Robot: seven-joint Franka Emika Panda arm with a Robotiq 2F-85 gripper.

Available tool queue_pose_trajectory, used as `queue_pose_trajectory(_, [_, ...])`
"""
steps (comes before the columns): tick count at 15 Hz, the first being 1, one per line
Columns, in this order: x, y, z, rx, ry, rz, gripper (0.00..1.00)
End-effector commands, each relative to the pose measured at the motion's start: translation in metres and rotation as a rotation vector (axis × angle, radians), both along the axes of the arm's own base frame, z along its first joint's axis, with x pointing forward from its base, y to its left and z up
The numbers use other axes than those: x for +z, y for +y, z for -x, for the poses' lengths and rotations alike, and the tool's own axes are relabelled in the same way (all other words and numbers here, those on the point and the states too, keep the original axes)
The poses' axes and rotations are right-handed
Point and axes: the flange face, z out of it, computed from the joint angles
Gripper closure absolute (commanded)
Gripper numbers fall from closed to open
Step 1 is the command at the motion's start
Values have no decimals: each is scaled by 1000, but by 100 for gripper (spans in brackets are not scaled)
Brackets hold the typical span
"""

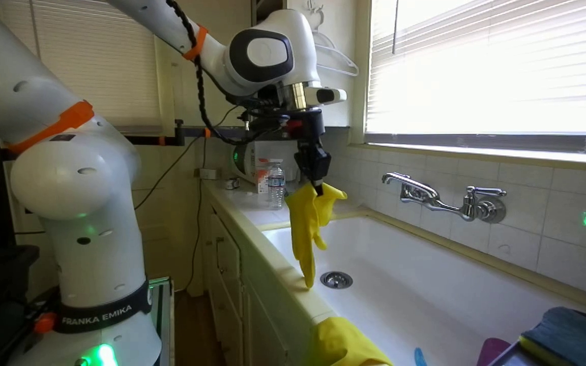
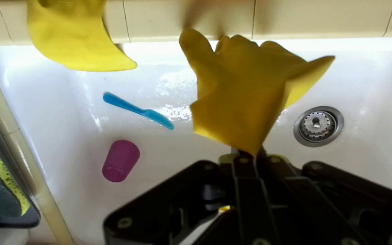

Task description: Remove the yellow glove from the sink and hang it over the front of the sink.

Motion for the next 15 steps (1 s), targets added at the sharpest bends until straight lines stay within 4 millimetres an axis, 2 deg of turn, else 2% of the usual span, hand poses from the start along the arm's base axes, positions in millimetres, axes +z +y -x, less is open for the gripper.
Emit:
queue_pose_trajectory(1, [14, 5, 14, -67, 3, 8, 99])
queue_pose_trajectory(2, [12, 5, 21, -80, 4, 4, 99])
queue_pose_trajectory(4, [20, 5, 20, -102, 4, -2, 99])
queue_pose_trajectory(10, [28, 3, 32, -133, 5, -29, 99])
queue_pose_trajectory(15, [22, -12, 25, -136, 31, -85, 99])
